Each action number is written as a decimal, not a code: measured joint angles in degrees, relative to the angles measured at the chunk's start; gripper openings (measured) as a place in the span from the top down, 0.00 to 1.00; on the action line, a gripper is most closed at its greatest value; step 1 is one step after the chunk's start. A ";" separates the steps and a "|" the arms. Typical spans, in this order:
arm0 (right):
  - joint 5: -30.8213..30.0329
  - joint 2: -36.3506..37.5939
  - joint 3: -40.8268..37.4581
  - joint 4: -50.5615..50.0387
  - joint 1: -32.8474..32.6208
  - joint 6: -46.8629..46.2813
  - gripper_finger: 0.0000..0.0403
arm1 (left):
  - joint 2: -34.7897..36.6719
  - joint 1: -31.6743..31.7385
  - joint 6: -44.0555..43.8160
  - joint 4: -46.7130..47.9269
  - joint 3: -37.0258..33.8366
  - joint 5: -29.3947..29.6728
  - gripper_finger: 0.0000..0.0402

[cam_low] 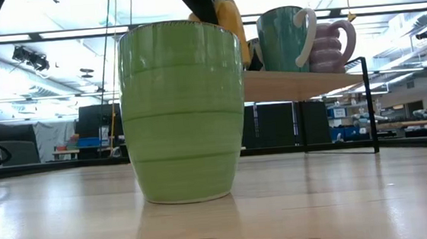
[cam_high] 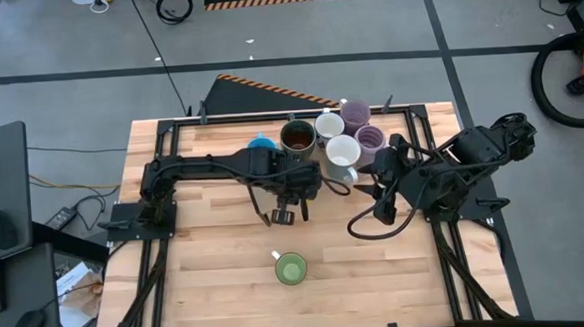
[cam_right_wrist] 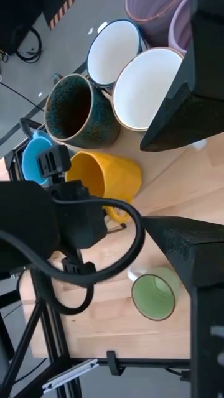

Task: Place coffee mugs
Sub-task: Put the yellow mug on the shelf

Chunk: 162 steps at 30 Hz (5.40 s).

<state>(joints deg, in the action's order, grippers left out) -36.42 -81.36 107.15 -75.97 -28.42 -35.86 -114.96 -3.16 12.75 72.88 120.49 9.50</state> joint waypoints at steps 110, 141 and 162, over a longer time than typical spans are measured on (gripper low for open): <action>0.02 0.04 -0.02 3.55 -0.87 5.50 0.54 | 3.52 -0.07 -8.86 6.84 3.48 -1.89 0.59; -0.60 0.02 -0.02 4.36 -0.76 6.40 0.54 | 3.43 -0.80 -17.77 -1.56 -4.74 3.46 0.59; -0.61 0.02 -0.02 7.19 -0.76 6.62 0.54 | 3.43 -0.79 -18.05 -5.38 -4.72 8.90 0.59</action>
<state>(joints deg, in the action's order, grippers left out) -37.04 -81.34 107.13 -68.78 -29.19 -29.24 -111.53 -3.95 -5.30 67.51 115.77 18.40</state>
